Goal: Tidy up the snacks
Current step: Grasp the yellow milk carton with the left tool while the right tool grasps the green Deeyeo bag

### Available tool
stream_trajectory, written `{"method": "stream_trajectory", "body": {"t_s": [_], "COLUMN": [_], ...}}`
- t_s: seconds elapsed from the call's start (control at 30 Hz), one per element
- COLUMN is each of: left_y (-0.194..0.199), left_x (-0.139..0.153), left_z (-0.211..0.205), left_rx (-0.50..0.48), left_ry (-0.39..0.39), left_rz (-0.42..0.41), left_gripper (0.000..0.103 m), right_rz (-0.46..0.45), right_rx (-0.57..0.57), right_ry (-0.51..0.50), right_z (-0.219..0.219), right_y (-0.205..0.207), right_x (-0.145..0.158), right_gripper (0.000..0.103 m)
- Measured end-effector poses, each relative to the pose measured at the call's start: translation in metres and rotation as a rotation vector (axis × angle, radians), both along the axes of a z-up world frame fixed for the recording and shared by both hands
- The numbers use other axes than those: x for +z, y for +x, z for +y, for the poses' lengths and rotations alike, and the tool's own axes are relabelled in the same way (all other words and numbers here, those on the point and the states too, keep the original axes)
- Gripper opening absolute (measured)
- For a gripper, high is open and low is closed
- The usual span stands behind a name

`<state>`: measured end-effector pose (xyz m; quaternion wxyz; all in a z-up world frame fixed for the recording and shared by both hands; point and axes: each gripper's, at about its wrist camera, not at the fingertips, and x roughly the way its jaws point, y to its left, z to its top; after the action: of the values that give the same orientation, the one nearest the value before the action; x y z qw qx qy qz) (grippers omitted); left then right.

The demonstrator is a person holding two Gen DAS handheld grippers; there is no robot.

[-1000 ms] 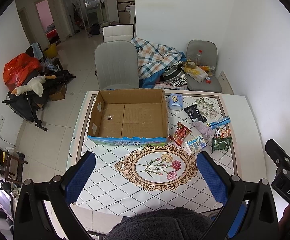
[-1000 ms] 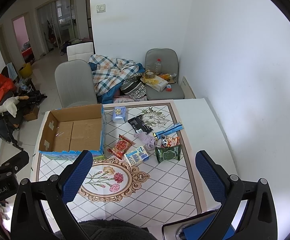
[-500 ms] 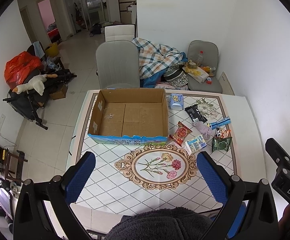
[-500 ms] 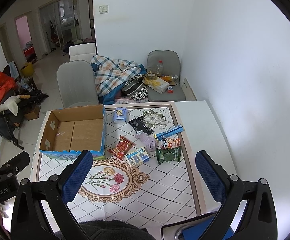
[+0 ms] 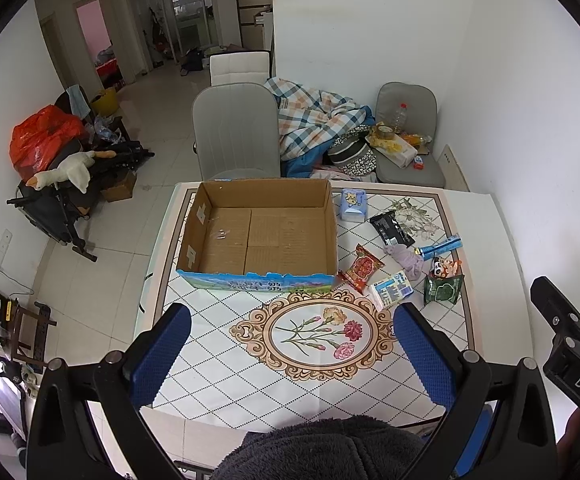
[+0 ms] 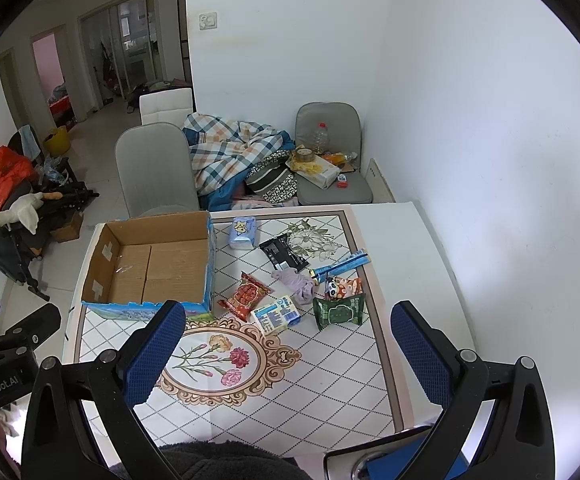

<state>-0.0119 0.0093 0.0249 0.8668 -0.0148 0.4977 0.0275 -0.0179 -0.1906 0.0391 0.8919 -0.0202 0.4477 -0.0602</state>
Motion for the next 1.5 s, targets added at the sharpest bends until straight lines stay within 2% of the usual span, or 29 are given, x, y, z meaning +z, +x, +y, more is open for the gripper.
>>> {"method": "stream_trajectory", "body": {"t_s": [0.3, 0.47, 0.57, 0.63, 0.73, 0.83, 0.9, 1.03, 1.17, 1.33, 1.37, 1.47, 1.5], "left_y": [0.01, 0.05, 0.084, 0.11, 0.141, 0.165, 0.176, 0.197, 0.211, 0.218, 0.218, 0.215, 0.214], "left_x": [-0.007, -0.036, -0.073, -0.106, -0.157, -0.211, -0.243, -0.311, -0.356, -0.392, -0.397, -0.41, -0.412], "left_z": [-0.008, -0.042, -0.07, -0.092, -0.125, -0.162, -0.181, -0.206, -0.219, -0.235, -0.238, -0.247, -0.249], "left_rx": [-0.029, -0.133, -0.223, -0.287, -0.369, -0.452, -0.494, -0.524, -0.529, -0.577, -0.59, -0.636, -0.646], "left_ry": [-0.009, 0.098, 0.161, 0.185, 0.223, 0.263, 0.285, 0.289, 0.253, 0.258, 0.256, 0.246, 0.238], "left_rz": [0.004, 0.006, 0.044, 0.097, 0.181, 0.27, 0.328, 0.476, 0.575, 0.627, 0.632, 0.658, 0.663], "left_gripper": [0.103, 0.103, 0.103, 0.103, 0.103, 0.103, 0.103, 0.101, 0.098, 0.098, 0.098, 0.098, 0.098], "right_rz": [0.015, 0.096, 0.189, 0.283, 0.376, 0.438, 0.481, 0.556, 0.583, 0.594, 0.602, 0.607, 0.603], "right_rx": [-0.016, -0.111, -0.183, -0.244, -0.334, -0.435, -0.498, -0.642, -0.712, -0.731, -0.732, -0.746, -0.745], "right_ry": [0.023, 0.123, 0.192, 0.249, 0.365, 0.431, 0.513, 0.657, 0.809, 0.907, 0.919, 0.972, 0.993], "right_z": [-0.008, -0.051, -0.091, -0.121, -0.162, -0.198, -0.219, -0.253, -0.265, -0.263, -0.262, -0.26, -0.259], "right_y": [0.004, 0.029, 0.052, 0.071, 0.096, 0.115, 0.129, 0.145, 0.148, 0.153, 0.155, 0.159, 0.16], "right_x": [-0.005, -0.042, -0.088, -0.13, -0.195, -0.257, -0.301, -0.387, -0.438, -0.47, -0.474, -0.487, -0.489], "right_gripper": [0.103, 0.103, 0.103, 0.103, 0.103, 0.103, 0.103, 0.103, 0.098, 0.09, 0.084, 0.076, 0.068]}}
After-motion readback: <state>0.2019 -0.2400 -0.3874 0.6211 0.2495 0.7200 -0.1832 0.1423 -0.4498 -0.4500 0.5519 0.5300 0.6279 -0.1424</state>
